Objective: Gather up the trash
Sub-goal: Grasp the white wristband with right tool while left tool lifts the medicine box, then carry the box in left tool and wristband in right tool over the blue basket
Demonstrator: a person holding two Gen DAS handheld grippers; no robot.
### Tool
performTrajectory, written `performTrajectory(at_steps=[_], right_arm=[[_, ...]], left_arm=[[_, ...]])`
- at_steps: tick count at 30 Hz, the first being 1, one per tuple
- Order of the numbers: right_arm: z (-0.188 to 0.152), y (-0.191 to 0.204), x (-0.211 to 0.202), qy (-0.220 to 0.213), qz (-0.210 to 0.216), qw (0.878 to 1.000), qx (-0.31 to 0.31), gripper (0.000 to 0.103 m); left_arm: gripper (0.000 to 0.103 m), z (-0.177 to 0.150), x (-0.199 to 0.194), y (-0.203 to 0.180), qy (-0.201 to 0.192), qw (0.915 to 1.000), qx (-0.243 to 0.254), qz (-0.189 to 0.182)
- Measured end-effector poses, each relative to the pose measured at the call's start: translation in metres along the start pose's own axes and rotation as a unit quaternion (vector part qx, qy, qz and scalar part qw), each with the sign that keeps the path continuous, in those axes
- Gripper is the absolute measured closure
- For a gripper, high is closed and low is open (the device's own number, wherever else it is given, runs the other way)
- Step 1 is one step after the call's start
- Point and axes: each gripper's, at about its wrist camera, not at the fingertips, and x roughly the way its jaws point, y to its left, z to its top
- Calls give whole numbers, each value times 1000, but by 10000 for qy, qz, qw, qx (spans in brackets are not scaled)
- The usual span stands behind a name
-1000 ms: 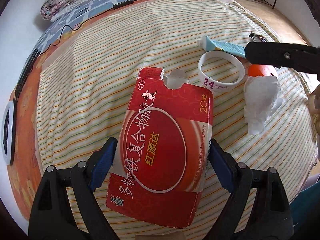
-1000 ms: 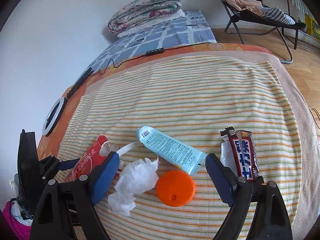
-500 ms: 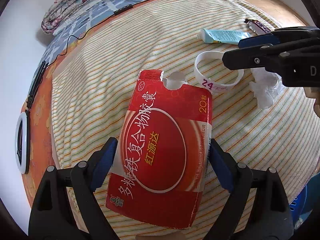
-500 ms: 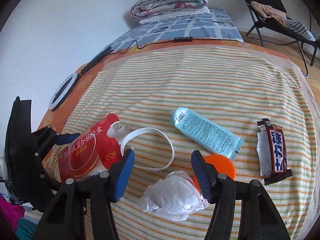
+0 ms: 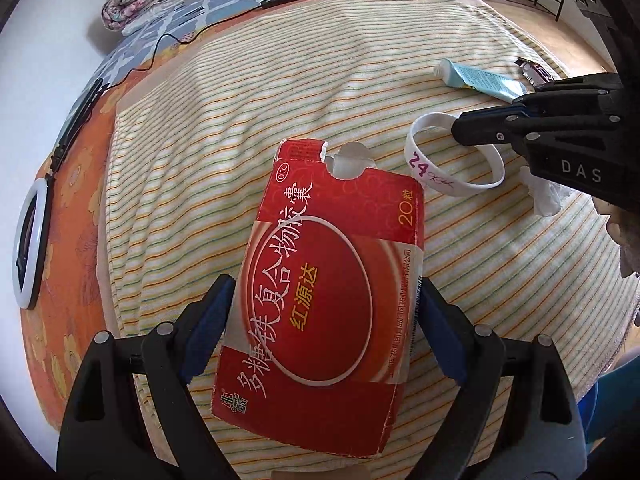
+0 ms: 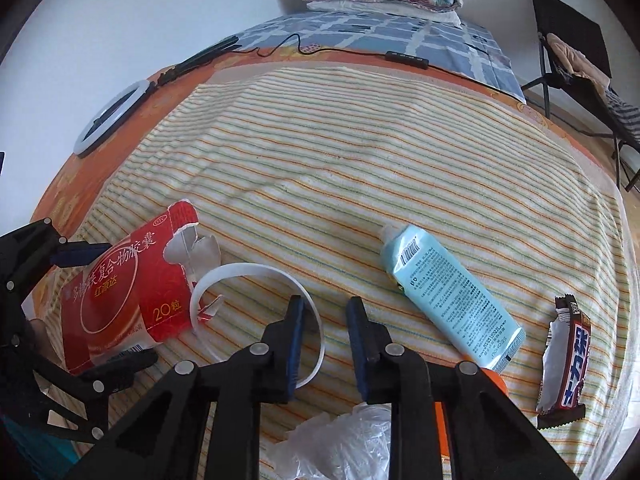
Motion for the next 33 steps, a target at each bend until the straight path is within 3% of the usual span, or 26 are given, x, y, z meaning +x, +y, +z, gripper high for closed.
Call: performTrajectory(at_steps=[4,14,18,21,33], right_arm=[[-3,4,-6,-94,118,9999,56,102],[-6,0,-44,-694,157,9959,563,102],[-10,9,-61,-896,299,9935,636,103],[-13,16,-66,-953,452,9920,694,103],[-42,29,-100,-998,312,9931,532,103]], left_arm=[[13,-3,-3,2,-4,10000,-51,57],[13,-11,-7,5,74,9996,-206,167],[14,-11,1,8,189,9983,-532,-127],[14,-10,0,9,149,9981,-589,-111],[14,-34,-55,14,-222,9964,-808,-140]])
